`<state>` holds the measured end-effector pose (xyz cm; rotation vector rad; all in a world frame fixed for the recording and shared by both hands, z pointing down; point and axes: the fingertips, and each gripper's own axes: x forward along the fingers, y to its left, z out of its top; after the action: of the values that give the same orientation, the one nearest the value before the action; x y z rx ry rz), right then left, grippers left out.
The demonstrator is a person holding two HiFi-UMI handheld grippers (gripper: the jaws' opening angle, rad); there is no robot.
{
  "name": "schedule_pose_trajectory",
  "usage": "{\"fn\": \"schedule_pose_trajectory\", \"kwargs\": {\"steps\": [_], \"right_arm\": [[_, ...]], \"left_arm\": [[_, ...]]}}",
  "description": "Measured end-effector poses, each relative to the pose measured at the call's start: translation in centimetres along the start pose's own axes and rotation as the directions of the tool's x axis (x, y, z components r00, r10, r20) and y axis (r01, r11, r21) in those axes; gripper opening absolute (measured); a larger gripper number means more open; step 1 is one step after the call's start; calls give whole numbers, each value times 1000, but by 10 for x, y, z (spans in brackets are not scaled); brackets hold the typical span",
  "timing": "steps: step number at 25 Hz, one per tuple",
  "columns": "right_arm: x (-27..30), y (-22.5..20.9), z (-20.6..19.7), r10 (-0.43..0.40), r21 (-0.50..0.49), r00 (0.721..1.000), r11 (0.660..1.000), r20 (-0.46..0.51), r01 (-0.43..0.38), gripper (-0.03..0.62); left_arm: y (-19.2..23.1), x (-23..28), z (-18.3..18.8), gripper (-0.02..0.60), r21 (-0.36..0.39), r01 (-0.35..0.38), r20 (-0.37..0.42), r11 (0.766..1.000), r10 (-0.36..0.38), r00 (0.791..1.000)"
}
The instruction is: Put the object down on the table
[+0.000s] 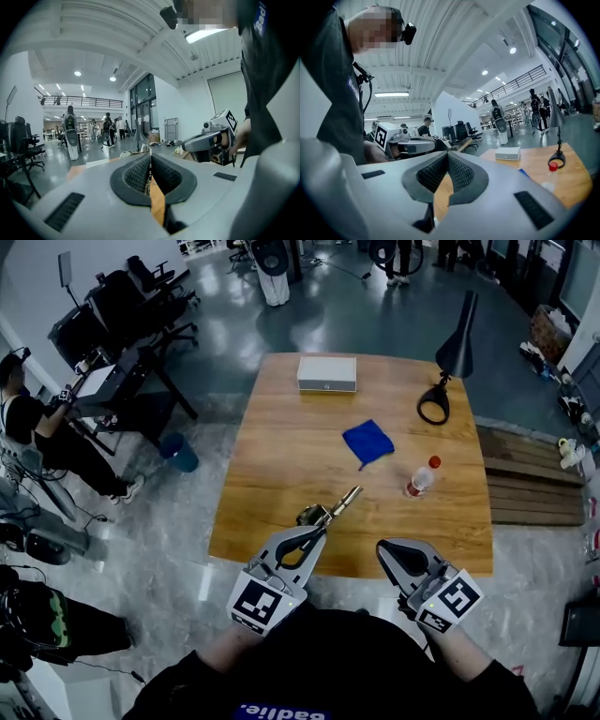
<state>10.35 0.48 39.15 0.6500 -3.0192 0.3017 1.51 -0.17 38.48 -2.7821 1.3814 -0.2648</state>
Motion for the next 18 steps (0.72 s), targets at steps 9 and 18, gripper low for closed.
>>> {"fn": "schedule_pose_trajectory", "kwargs": {"steps": [9, 18], "right_arm": [[79, -17, 5, -111, 8, 993, 994, -26, 111, 5], [114, -37, 1, -166, 25, 985, 986, -46, 167, 5]], "left_arm": [[79, 18, -38, 12, -7, 119, -22, 993, -119, 993], [112, 38, -71, 12, -69, 192, -62, 979, -196, 979]]}}
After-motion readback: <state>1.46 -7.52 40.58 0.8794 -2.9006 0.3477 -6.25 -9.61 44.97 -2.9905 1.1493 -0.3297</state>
